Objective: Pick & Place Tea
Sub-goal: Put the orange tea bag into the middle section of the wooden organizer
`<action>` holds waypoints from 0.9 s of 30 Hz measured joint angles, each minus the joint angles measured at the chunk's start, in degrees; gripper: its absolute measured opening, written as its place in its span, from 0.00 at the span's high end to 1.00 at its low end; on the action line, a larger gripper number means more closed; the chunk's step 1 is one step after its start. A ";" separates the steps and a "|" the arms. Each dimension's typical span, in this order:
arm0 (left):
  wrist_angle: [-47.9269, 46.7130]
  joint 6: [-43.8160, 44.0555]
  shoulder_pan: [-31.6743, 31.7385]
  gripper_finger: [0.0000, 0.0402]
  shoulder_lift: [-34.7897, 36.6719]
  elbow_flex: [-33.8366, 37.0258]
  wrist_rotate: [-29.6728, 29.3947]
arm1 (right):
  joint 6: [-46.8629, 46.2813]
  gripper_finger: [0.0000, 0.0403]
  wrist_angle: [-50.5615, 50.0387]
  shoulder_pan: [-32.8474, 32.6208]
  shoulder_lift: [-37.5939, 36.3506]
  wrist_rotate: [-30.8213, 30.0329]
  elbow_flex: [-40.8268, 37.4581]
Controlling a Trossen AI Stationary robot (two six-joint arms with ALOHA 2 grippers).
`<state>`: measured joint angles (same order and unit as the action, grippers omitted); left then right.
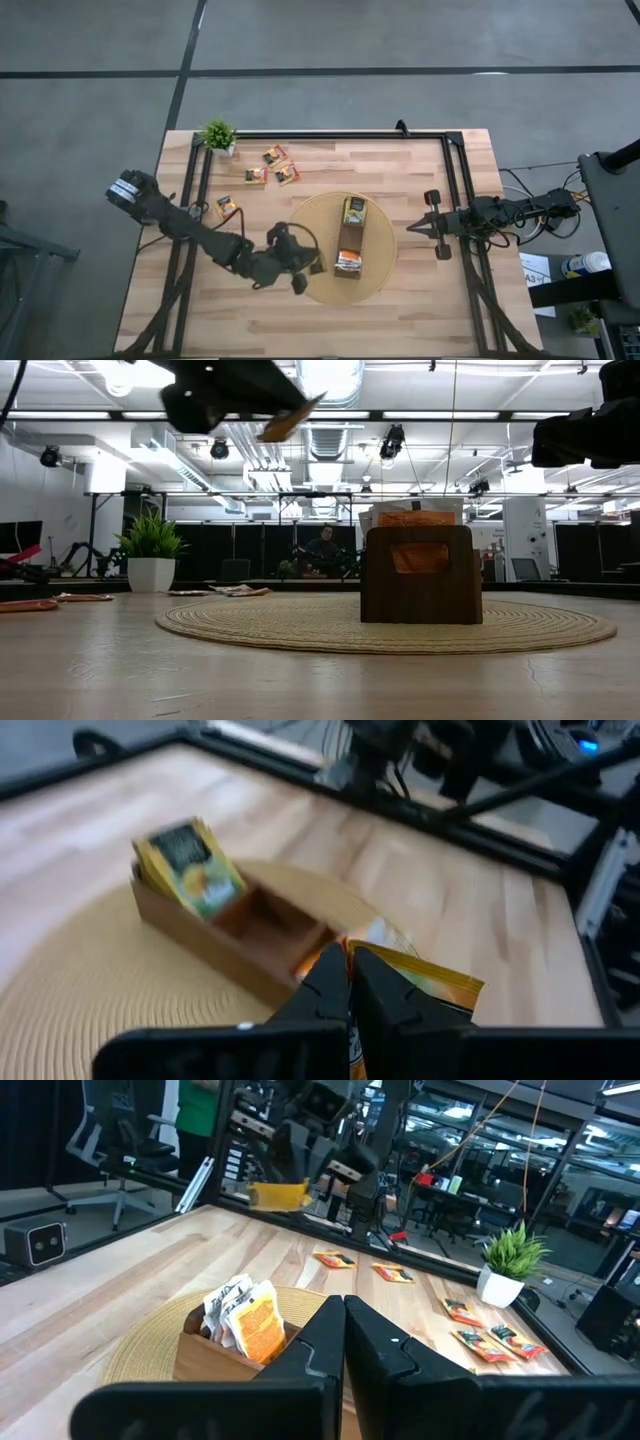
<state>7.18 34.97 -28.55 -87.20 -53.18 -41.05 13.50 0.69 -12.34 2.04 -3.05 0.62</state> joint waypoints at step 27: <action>7.12 -55.58 9.82 1.00 -19.37 -13.64 -7.49 | 0.00 0.98 0.00 0.00 -0.01 -0.01 0.00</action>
<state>14.30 -20.61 -18.73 -106.57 -66.83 -48.54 13.50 0.69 -12.34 2.03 -3.06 0.62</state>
